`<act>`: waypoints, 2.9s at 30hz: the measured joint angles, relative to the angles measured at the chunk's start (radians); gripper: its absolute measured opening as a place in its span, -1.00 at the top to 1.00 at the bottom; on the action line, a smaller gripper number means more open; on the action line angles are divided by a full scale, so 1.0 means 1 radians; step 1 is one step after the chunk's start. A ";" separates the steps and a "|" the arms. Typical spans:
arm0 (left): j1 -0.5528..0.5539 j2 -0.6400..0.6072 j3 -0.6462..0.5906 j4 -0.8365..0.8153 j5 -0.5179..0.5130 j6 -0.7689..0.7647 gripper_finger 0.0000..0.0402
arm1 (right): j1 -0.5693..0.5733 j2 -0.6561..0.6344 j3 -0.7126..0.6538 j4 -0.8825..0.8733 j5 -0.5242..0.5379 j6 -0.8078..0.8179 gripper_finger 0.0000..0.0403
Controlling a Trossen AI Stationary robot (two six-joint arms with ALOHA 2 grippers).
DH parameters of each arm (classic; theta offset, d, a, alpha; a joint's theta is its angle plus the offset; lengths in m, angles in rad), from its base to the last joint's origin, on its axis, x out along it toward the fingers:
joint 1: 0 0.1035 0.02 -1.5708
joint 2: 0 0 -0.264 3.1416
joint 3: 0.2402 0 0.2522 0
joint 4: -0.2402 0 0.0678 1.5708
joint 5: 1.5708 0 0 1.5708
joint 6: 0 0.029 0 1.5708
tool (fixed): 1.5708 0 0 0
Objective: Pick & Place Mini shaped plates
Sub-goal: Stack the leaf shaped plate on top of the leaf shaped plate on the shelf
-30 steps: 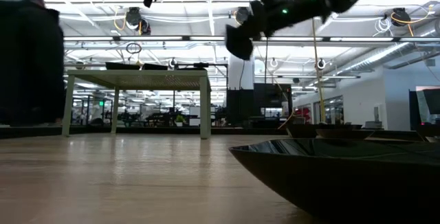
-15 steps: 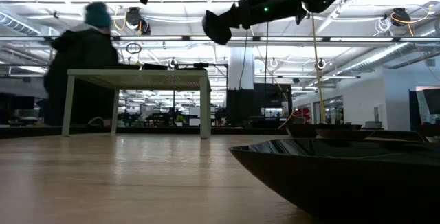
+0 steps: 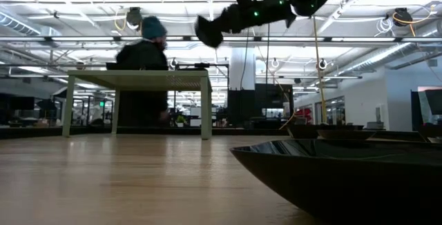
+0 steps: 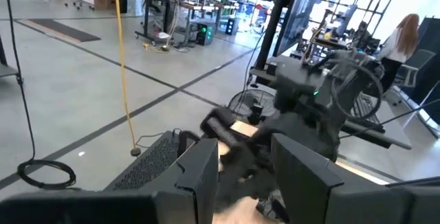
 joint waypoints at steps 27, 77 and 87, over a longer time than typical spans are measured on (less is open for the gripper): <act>-0.029 -0.001 0.000 0.000 -0.001 0.075 0.30 | 0.007 0.005 0.037 -0.066 0.032 -0.254 1.00; -0.029 -0.001 0.000 0.001 -0.087 0.084 0.30 | 0.064 0.141 0.217 -0.084 0.456 1.048 0.99; -0.029 -0.001 0.000 0.000 -0.087 0.151 0.30 | 0.067 0.146 0.217 -0.038 0.508 1.132 1.00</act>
